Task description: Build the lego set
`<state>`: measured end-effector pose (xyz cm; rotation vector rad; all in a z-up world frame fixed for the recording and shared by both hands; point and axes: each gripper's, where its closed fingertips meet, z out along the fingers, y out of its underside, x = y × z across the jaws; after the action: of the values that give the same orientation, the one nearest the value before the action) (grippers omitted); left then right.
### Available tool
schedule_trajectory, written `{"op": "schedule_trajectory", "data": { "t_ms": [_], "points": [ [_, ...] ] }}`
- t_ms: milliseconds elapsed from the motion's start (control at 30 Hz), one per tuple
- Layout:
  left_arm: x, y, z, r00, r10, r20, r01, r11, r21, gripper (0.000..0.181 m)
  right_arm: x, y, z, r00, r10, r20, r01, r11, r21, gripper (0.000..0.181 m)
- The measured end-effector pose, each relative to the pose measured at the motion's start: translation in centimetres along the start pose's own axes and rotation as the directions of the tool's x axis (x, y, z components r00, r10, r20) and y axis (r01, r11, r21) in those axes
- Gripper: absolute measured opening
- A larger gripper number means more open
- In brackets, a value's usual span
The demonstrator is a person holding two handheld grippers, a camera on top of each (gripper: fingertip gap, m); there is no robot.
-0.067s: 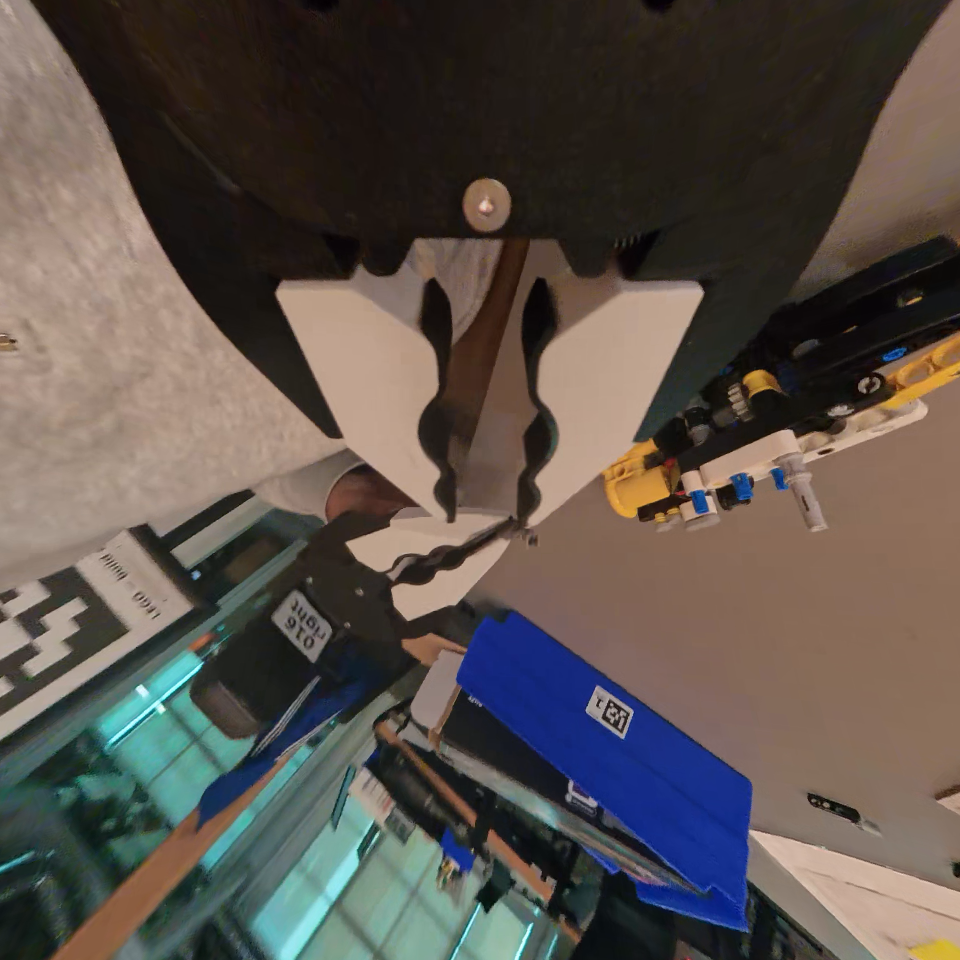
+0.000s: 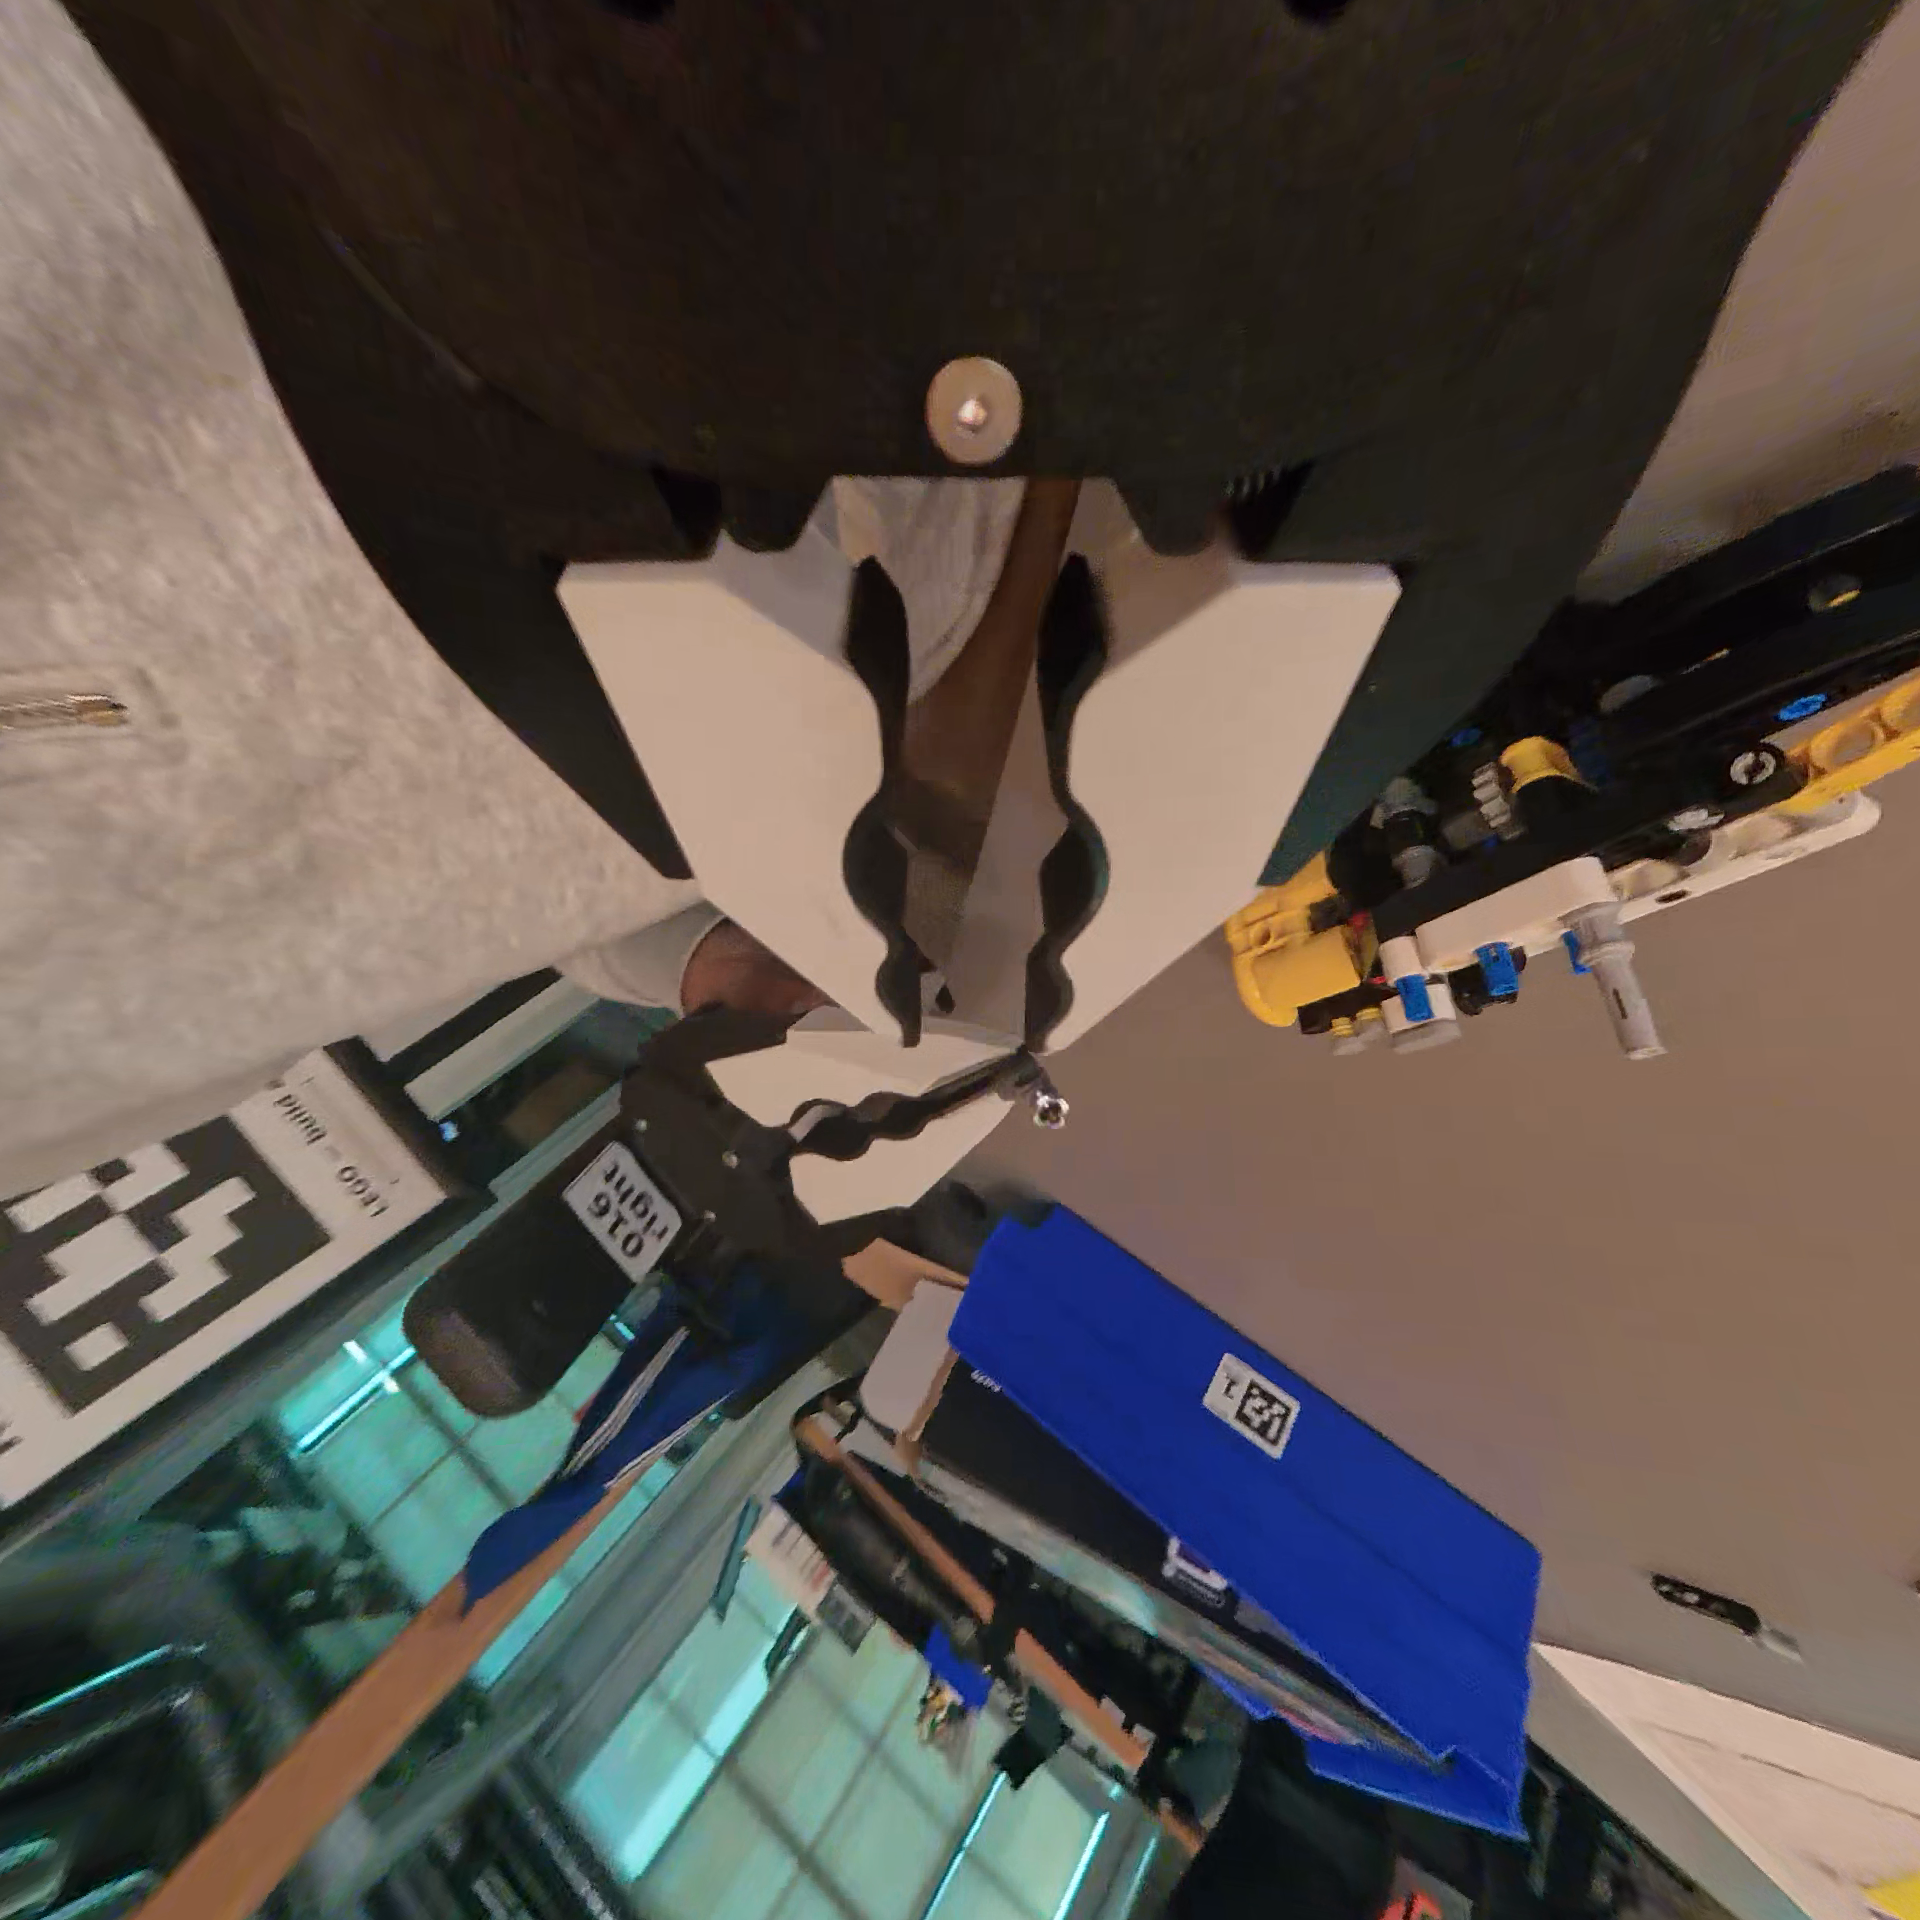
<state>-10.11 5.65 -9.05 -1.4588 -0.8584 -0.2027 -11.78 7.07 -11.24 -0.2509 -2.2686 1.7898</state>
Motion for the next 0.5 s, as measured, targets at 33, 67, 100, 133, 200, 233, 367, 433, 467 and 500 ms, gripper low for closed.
{"op": "schedule_trajectory", "data": {
  "t_ms": [33,67,100,133,200,233,367,433,467,500],
  "points": [
    [0.2,-0.2,-0.2,1.0,-0.005,-0.009,0.005,1.0,0.004,0.018,-0.4,-0.4,0.2,1.0,-0.01,0.0,0.01,1.0,0.014,0.0],
    [0.3,-0.3,-0.4,1.0,-0.005,-0.009,0.005,1.0,0.006,0.018,-0.7,-0.5,0.4,1.0,-0.021,-0.002,0.021,1.0,0.014,0.0],
    [0.5,-0.4,-0.5,1.0,0.002,-0.01,-0.002,1.0,0.01,0.02,-1.0,-0.4,0.7,0.999,-0.037,-0.009,0.037,0.999,0.004,0.0],
    [0.8,-0.5,-0.5,1.0,0.01,-0.012,-0.01,1.0,0.014,0.025,-1.2,-0.3,1.0,0.998,-0.06,-0.018,0.06,0.998,-0.01,0.0],
    [1.1,-0.4,-0.4,1.0,0.017,-0.008,-0.017,1.0,0.013,0.028,-1.4,-0.1,1.5,0.992,-0.12,-0.04,0.119,0.992,-0.032,0.0],
    [1.1,-0.4,-0.4,1.0,0.022,0.004,-0.022,1.0,0.018,0.023,-1.5,-0.1,1.6,0.987,-0.154,-0.054,0.153,0.988,-0.037,0.0],
    [0.9,-0.6,-0.8,1.0,0.01,0.02,-0.011,0.998,0.068,0.003,-2.4,-0.7,1.7,0.956,-0.286,-0.063,0.284,0.958,-0.044,0.0],
    [0.8,-0.7,-1.1,1.0,-0.027,-0.002,0.028,0.996,0.087,0.0,-2.4,-0.8,1.8,0.943,-0.323,-0.076,0.32,0.946,-0.059,0.0],
    [0.7,-0.8,-1.3,0.999,-0.041,-0.008,0.041,0.995,0.094,0.0,-2.3,-1.0,1.8,0.942,-0.327,-0.081,0.323,0.945,-0.056,0.0],
    [0.5,-0.9,-1.4,0.999,-0.048,-0.009,0.049,0.993,0.104,0.0,-2.3,-1.1,1.8,0.943,-0.321,-0.084,0.318,0.947,-0.05,0.0]
  ]
}}
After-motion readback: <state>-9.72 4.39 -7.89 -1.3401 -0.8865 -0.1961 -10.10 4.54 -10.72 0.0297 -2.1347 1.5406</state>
